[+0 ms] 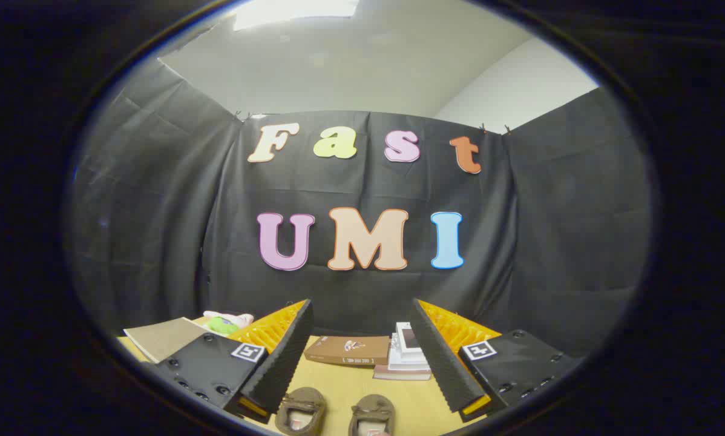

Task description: Open the storage box then place both shoes into the box .Put the left shoe in first, then the right shoe, with the right side of both shoes facing outward in a uniform manner.

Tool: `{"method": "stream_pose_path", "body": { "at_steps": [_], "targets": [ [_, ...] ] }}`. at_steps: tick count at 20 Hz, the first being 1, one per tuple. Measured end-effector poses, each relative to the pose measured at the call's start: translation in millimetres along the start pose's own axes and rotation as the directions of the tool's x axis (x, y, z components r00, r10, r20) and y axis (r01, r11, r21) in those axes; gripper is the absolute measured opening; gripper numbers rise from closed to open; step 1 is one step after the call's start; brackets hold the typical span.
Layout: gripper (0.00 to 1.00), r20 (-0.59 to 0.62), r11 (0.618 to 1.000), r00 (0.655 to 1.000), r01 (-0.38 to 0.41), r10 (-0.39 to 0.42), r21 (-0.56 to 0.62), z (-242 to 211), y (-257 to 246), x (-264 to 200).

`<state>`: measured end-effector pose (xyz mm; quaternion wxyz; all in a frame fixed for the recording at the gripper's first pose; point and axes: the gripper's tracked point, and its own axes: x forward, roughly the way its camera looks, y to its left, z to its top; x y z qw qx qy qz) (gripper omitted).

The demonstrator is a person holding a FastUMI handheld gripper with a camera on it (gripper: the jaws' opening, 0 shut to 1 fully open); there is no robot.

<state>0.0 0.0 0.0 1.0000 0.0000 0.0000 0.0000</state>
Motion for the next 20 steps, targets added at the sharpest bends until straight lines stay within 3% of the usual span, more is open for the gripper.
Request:
{"method": "stream_pose_path", "body": {
  "at_steps": [20],
  "targets": [
    [1.0,-0.003,0.997,0.997,-0.072,0.072,-0.011,-8.9,5.1,28.0]
  ]
}}
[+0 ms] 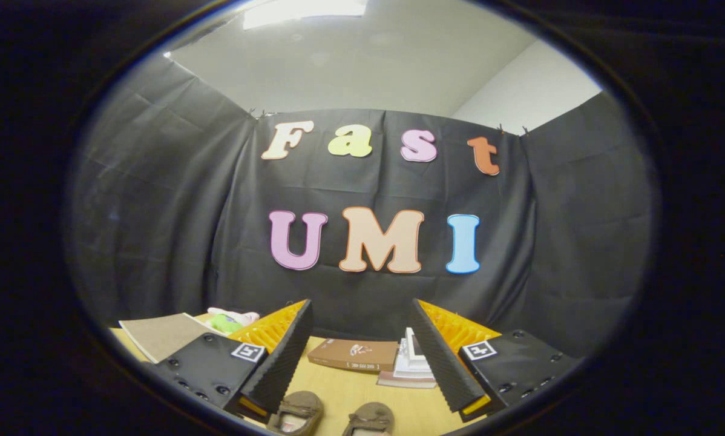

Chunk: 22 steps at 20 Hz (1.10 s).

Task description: Open the storage box then place both shoes into the box .Put the left shoe in first, then the right shoe, with the right side of both shoes facing outward in a uniform manner.

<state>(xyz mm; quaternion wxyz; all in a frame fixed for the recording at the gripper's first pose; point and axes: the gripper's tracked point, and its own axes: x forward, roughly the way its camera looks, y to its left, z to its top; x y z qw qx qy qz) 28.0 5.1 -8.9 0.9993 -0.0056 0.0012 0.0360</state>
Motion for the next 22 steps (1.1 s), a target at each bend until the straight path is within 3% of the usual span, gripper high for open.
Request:
{"method": "stream_pose_path", "body": {
  "at_steps": [13,22],
  "targets": [
    [1.0,-0.014,0.999,0.999,-0.046,0.045,-0.024,-0.4,13.3,6.4],
    [1.0,-0.066,0.978,0.977,-0.196,0.2,0.067,-33.3,65.1,6.8]
  ]
}}
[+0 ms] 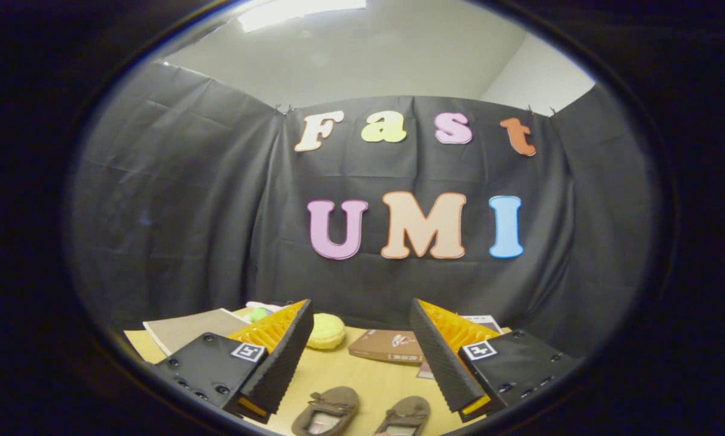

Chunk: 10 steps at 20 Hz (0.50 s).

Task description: Open the storage box then place both shoes into the box .Put the left shoe in first, then the right shoe, with the right side of both shoes facing outward in a uniform manner.

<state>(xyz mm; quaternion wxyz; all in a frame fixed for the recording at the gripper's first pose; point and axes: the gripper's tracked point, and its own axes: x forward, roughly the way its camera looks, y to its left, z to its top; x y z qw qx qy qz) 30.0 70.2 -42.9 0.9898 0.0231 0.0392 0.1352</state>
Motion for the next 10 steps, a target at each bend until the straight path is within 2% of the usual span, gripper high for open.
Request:
{"method": "stream_pose_path", "body": {
  "at_steps": [6,10],
  "targets": [
    [1.0,-0.072,0.991,0.989,-0.123,0.127,0.049,-34.4,44.0,14.8],
    [1.0,-0.131,0.955,0.962,-0.208,0.239,0.21,-66.2,78.7,20.2]
  ]
}}
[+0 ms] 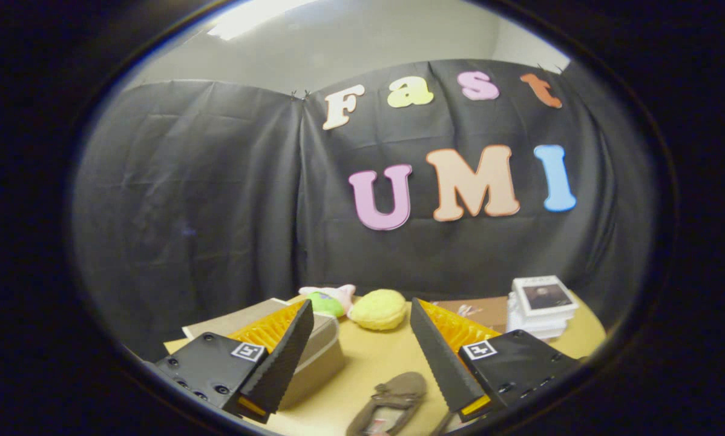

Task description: Open the storage box then place both shoes into the box .Put the left shoe in first, then the right shoe, with the right side of both shoes facing outward in a uniform manner.

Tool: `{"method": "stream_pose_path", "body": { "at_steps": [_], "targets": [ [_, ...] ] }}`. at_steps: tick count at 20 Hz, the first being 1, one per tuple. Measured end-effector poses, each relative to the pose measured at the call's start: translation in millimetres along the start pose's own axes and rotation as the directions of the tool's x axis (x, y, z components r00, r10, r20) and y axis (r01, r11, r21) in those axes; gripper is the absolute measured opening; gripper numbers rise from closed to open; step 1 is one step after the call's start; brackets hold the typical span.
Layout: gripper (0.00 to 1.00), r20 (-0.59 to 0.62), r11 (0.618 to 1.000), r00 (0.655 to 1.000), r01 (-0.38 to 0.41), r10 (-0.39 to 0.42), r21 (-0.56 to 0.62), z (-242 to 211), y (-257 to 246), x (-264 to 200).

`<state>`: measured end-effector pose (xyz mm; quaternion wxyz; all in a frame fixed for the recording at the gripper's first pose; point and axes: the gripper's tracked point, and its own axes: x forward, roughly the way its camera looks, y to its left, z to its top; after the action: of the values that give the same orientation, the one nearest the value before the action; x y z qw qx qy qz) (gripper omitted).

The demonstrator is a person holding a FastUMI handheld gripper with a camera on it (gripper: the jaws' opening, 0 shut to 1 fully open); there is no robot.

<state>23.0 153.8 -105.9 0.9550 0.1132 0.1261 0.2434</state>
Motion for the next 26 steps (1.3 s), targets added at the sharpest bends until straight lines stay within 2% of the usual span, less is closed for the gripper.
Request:
{"method": "stream_pose_path", "body": {
  "at_steps": [5,11,13,17,21,26],
  "targets": [
    [1.0,-0.094,0.975,0.99,-0.085,0.106,0.203,-40.9,22.4,13.9],
    [1.0,-0.193,0.903,0.947,-0.166,0.258,0.396,-88.5,52.2,23.6],
    [1.0,-0.218,0.856,0.924,-0.175,0.313,0.487,-101.1,60.5,25.4],
    [1.0,-0.239,0.732,0.887,-0.147,0.395,0.665,-123.9,71.6,29.1],
    [1.0,-0.253,0.64,0.854,-0.116,0.455,0.76,-144.8,73.4,31.6],
    [1.0,-0.245,0.547,0.813,-0.106,0.529,0.831,-160.4,87.2,34.7]
  ]
}}
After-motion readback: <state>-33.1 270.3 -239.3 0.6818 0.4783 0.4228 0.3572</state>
